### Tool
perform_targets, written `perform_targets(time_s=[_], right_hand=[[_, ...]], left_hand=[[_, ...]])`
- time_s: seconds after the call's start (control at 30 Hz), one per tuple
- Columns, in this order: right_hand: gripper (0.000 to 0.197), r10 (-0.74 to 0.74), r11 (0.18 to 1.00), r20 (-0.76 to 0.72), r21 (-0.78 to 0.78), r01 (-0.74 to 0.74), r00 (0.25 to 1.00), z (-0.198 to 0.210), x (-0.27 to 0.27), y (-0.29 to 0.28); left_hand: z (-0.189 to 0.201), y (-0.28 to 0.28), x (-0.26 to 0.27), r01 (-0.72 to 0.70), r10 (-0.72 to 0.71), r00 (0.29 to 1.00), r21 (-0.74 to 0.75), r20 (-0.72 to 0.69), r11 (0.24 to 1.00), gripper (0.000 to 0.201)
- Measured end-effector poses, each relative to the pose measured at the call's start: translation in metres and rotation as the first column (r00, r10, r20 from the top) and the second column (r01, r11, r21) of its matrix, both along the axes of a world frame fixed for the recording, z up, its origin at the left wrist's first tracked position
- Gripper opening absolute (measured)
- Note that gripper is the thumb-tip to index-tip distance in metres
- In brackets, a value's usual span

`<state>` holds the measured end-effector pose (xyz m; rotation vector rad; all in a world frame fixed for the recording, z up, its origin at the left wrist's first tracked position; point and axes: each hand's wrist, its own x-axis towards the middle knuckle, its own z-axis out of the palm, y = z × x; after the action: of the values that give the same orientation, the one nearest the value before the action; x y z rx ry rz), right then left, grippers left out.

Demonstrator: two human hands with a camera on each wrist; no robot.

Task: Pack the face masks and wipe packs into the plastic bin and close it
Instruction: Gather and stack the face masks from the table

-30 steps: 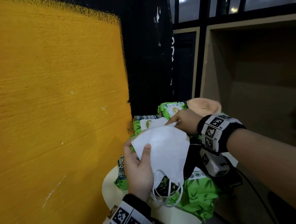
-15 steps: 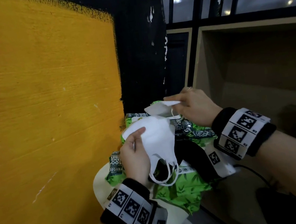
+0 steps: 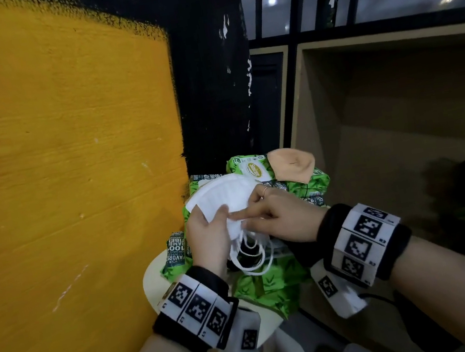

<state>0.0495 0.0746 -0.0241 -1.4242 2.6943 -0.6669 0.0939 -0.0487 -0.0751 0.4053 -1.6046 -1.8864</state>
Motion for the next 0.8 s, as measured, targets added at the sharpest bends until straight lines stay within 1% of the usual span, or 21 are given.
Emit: perform_targets(time_s=[0.03, 0.07, 0.1, 0.13, 0.17, 0.2, 0.23, 0.27, 0.33, 0.4, 0.43, 0.47, 0.5, 0.57, 0.6, 0.63, 0.67, 0.7, 0.73, 0.77, 0.8], right_hand=[[0.033, -0.021, 0.997, 0.054, -0.074, 0.025, 0.998, 0.001, 0.001, 0.002], [0.033, -0.056, 0.984, 0.084, -0.163, 0.069, 0.995, 0.002, 0.000, 0.004], [0.034, -0.106, 0.965, 0.080, -0.231, 0.122, 0.991, 0.004, -0.002, 0.006], [0.038, -0.163, 0.950, 0.063, -0.258, 0.174, 0.985, 0.006, -0.005, 0.008], [0.046, -0.211, 0.943, 0.055, -0.252, 0.218, 0.976, 0.008, -0.008, 0.010], [0.053, -0.241, 0.941, 0.071, -0.226, 0.251, 0.968, 0.009, -0.009, 0.011], [0.058, -0.243, 0.942, 0.113, -0.209, 0.262, 0.963, 0.010, -0.011, 0.011], [0.060, -0.214, 0.942, 0.182, -0.223, 0.252, 0.960, 0.010, -0.012, 0.011], [0.055, -0.106, 0.916, 0.346, -0.331, 0.226, 0.932, 0.009, -0.015, 0.011], [0.045, -0.047, 0.873, 0.426, -0.422, 0.244, 0.904, 0.010, -0.018, 0.011], [0.039, -0.031, 0.855, 0.438, -0.455, 0.251, 0.899, 0.010, -0.019, 0.012], [0.034, -0.013, 0.839, 0.444, -0.482, 0.251, 0.896, 0.010, -0.019, 0.012], [0.031, 0.004, 0.829, 0.447, -0.502, 0.247, 0.895, 0.009, -0.020, 0.012], [0.028, 0.014, 0.817, 0.459, -0.517, 0.255, 0.888, 0.007, -0.022, 0.010], [0.028, -0.008, 0.810, 0.468, -0.515, 0.280, 0.884, 0.005, -0.024, 0.010], [0.028, -0.058, 0.804, 0.467, -0.503, 0.319, 0.882, 0.003, -0.027, 0.011], [0.029, -0.140, 0.806, 0.445, -0.468, 0.363, 0.885, 0.001, -0.032, 0.013], [0.031, -0.243, 0.824, 0.396, -0.397, 0.404, 0.886, -0.001, -0.039, 0.018], [0.033, -0.344, 0.855, 0.324, -0.281, 0.436, 0.882, -0.003, -0.045, 0.024], [0.038, -0.421, 0.879, 0.252, -0.125, 0.461, 0.871, -0.005, -0.049, 0.030], [0.044, -0.472, 0.880, 0.202, 0.042, 0.474, 0.858, -0.008, -0.052, 0.036]], left_hand=[[-0.002, -0.001, 0.001, 0.001, -0.001, 1.000, -0.003, 0.015, 1.000, 0.053], [-0.003, -0.002, 0.002, 0.017, -0.017, 1.000, 0.000, 0.021, 1.000, 0.068], [-0.004, -0.003, 0.001, 0.037, -0.037, 0.999, 0.013, 0.008, 0.999, 0.068], [-0.003, -0.003, 0.002, 0.054, -0.054, 0.998, 0.021, -0.022, 0.998, 0.056], [-0.002, -0.004, 0.003, 0.068, -0.067, 0.996, 0.015, -0.060, 0.998, 0.042], [0.001, -0.004, 0.005, 0.076, -0.076, 0.993, -0.013, -0.093, 0.997, 0.039], [0.003, -0.003, 0.007, 0.086, -0.092, 0.989, -0.059, -0.118, 0.995, 0.046], [0.004, -0.001, 0.009, 0.104, -0.118, 0.983, -0.098, -0.142, 0.990, 0.053], [0.007, 0.001, 0.011, 0.124, -0.141, 0.976, -0.111, -0.165, 0.986, 0.065], [0.005, 0.000, 0.010, 0.160, -0.157, 0.974, 0.003, -0.162, 0.987, 0.079], [0.004, -0.002, 0.009, 0.181, -0.167, 0.973, 0.079, -0.159, 0.980, 0.080], [0.004, -0.003, 0.010, 0.201, -0.181, 0.971, 0.126, -0.157, 0.971, 0.076], [0.005, -0.003, 0.011, 0.213, -0.194, 0.970, 0.127, -0.144, 0.969, 0.066], [0.006, -0.003, 0.013, 0.216, -0.208, 0.973, 0.076, -0.101, 0.973, 0.036], [0.006, -0.004, 0.013, 0.199, -0.194, 0.978, 0.053, -0.082, 0.979, 0.023], [0.006, -0.006, 0.013, 0.178, -0.174, 0.982, 0.044, -0.077, 0.983, 0.015], [0.006, -0.009, 0.012, 0.153, -0.149, 0.986, 0.045, -0.078, 0.987, 0.013], [0.006, -0.012, 0.011, 0.127, -0.122, 0.989, 0.053, -0.081, 0.991, 0.012], [0.006, -0.016, 0.011, 0.098, -0.093, 0.992, 0.058, -0.085, 0.993, 0.013], [0.006, -0.019, 0.010, 0.079, -0.073, 0.993, 0.061, -0.089, 0.995, 0.013], [0.005, -0.022, 0.010, 0.074, -0.068, 0.993, 0.061, -0.098, 0.995, 0.008]])
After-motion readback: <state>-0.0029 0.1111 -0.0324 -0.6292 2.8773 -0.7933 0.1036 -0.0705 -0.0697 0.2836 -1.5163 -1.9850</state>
